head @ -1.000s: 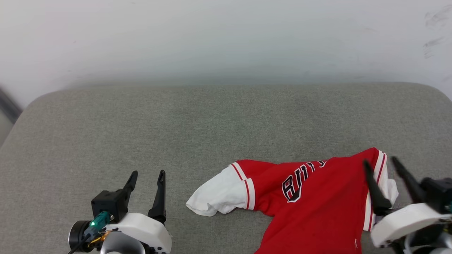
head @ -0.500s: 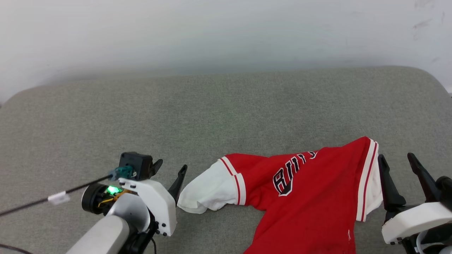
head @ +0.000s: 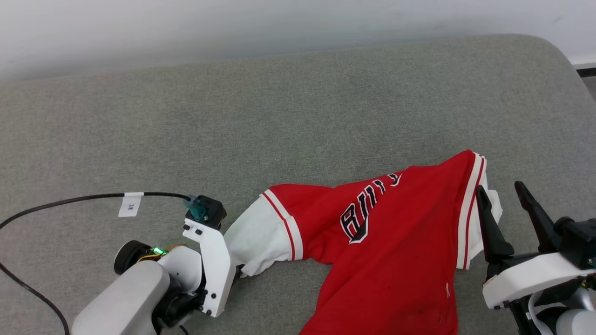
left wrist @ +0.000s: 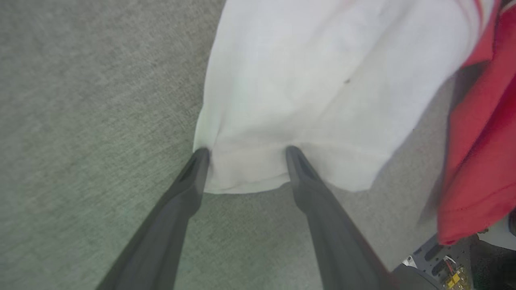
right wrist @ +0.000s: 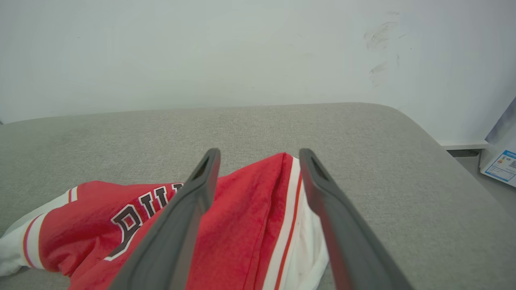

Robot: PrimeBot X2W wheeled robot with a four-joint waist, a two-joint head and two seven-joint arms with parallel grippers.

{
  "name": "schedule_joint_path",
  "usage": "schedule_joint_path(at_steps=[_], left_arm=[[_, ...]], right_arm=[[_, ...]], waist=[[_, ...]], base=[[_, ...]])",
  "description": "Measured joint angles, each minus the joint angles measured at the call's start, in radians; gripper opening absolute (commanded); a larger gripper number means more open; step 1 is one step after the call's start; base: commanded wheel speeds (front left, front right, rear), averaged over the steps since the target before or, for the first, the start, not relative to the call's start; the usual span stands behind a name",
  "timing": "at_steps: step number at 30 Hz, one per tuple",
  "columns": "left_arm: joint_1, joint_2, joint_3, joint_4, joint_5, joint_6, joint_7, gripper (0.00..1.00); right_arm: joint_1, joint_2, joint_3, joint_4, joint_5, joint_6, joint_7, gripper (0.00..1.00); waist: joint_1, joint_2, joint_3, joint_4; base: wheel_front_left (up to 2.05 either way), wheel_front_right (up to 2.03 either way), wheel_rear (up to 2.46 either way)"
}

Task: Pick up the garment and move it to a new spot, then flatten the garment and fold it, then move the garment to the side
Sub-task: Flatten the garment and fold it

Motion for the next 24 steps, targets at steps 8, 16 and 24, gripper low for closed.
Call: schedule_joint_path(at_steps=[8,16,24], left_arm=[[-0.020,-0.013,-0.014,0.039,0.008,0.012,0.017,0.00],[0.003,-0.030,0.015,0.045,0.074,0.081,-0.182,0.00],[0.038,0.016,0.098,-0.077,0.117,0.163,-0.360,0.00]], right_arm=[[-0.006,0.002,0.010,0.002,0.000,0.000,-0.008,1.00],[0.005,-0.004,0.003,0.009,0.017,0.000,0.024,1.00],[0.018,-0.016,-0.063,0.088,0.130,0.000,0.221,1.00]], waist=[[0.0000,0.0000,0.003,-0.013],[0.0000,0.0000,-0.047,0.012],[0.0000,0.0000,-0.099,0.054]], base=[[0.00,0.00,0.00],[0.00,0.00,0.00],[0.00,0.00,0.00]])
